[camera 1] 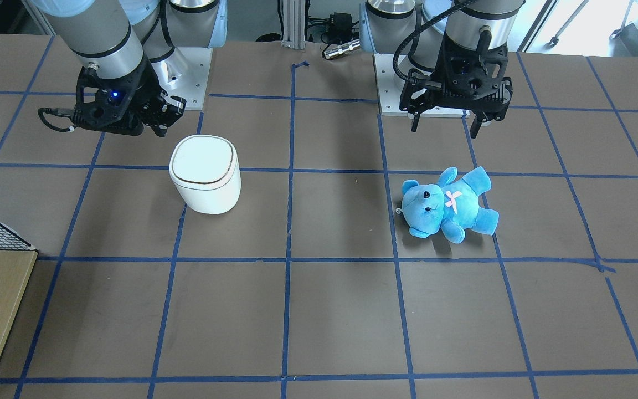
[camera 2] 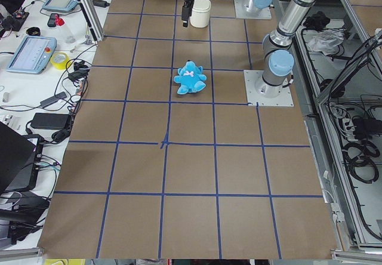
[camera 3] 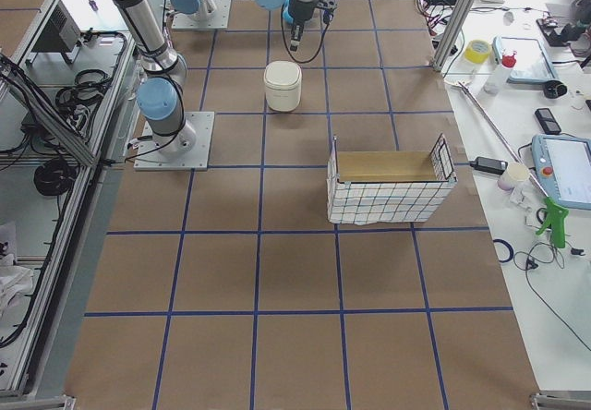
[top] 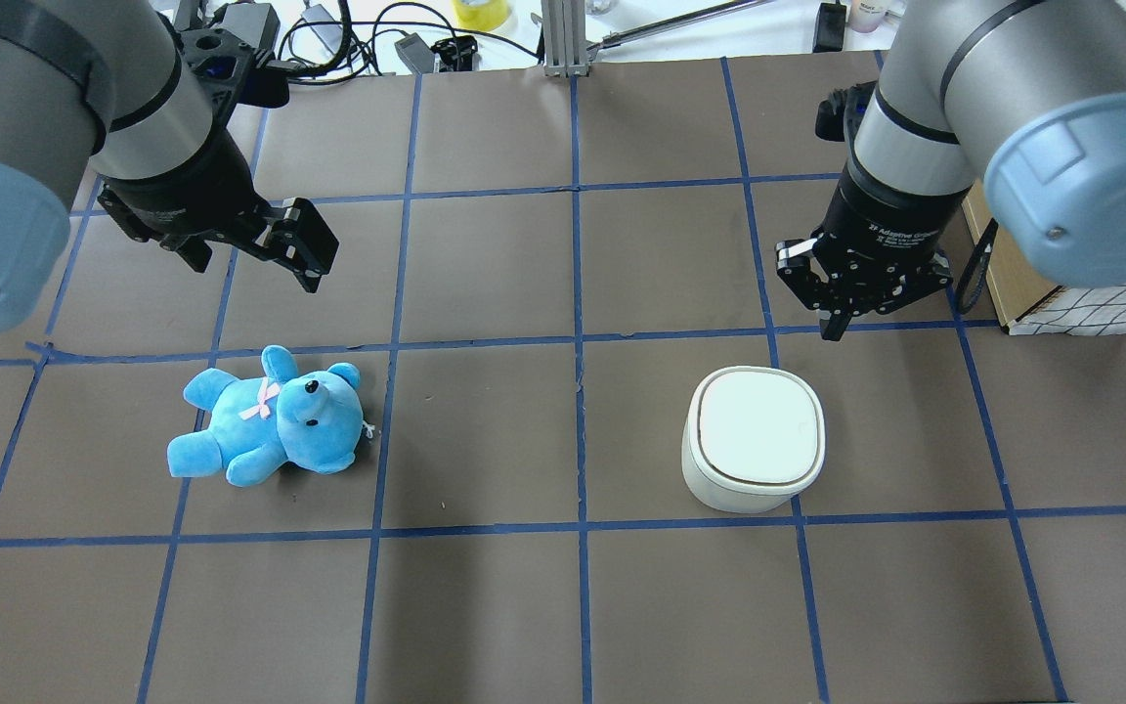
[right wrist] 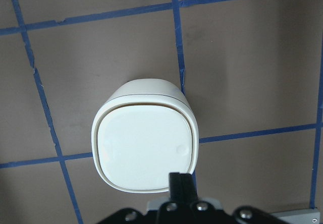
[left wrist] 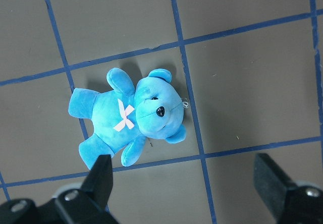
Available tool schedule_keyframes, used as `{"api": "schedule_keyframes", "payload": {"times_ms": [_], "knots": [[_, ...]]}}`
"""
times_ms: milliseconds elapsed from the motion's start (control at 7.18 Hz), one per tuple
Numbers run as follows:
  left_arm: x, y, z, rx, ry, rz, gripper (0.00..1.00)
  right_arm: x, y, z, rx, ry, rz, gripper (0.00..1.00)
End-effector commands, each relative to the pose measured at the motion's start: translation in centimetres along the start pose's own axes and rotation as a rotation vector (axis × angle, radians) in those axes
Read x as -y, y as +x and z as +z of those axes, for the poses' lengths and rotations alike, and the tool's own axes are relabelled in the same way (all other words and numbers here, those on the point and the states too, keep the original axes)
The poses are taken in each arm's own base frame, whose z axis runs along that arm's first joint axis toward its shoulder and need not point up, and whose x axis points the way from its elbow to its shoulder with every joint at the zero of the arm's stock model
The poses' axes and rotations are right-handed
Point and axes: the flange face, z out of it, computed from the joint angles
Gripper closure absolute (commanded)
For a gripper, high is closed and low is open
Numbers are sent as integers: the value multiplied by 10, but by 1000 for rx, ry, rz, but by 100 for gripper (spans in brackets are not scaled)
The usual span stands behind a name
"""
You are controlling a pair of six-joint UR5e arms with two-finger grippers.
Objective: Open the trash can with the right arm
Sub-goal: 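Move the right gripper down toward the white trash can lid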
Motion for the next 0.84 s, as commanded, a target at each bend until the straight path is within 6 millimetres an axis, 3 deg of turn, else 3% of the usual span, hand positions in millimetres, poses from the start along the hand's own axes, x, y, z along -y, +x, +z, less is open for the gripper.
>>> {"api": "schedule_keyframes", "payload": {"times_ms": [0,278,696], "knots": [[0,0,0,0,0,0,0,1,0,30,-6,-41,1,100],[0,0,0,0,0,0,0,13,-1,55,-14,-82,2,100],[0,0,0,0,0,0,0,12,0,79,-22,-133,2,100]]}}
